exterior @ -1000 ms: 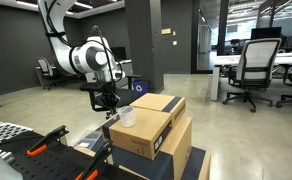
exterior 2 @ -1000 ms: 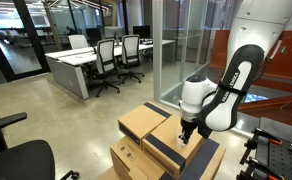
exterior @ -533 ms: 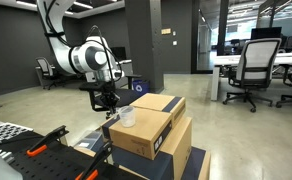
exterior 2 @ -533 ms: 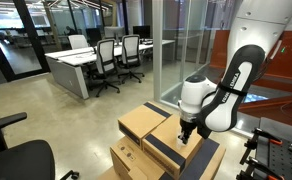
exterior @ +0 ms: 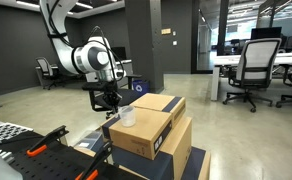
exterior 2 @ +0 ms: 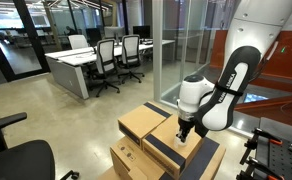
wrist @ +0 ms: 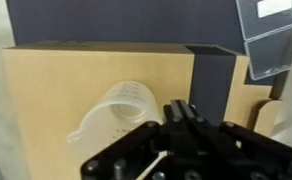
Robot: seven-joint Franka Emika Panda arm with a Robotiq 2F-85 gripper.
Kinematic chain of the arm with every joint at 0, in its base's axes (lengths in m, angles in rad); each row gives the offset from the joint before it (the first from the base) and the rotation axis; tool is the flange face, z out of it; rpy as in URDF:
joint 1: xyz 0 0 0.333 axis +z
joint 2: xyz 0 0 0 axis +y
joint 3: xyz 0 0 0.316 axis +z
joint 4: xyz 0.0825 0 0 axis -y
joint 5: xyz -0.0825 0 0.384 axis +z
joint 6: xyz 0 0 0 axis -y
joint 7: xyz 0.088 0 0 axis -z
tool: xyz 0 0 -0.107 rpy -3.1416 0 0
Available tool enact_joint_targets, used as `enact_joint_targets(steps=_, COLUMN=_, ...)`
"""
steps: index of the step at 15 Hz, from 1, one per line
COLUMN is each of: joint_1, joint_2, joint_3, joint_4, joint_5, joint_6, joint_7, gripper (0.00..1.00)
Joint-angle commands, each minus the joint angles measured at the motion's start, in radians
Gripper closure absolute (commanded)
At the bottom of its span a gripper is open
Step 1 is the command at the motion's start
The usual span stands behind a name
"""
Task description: Twist the water jug around
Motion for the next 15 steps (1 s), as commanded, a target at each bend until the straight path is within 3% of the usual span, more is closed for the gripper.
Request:
enact_joint_targets(steps=1, joint_1=0.024, joint_2=0.022, joint_3=-0.023, joint_4=0.019, joint_5=-0.01, joint_6=0.012, joint_7=0.015, gripper=0.94)
enact_joint_targets(steps=15, joint_1=0.036, joint_2=0.027, joint_3=-0.022, joint_4=0.018, joint_5=-0.04, joint_6=0.034, joint_7=-0.014, gripper=0.94)
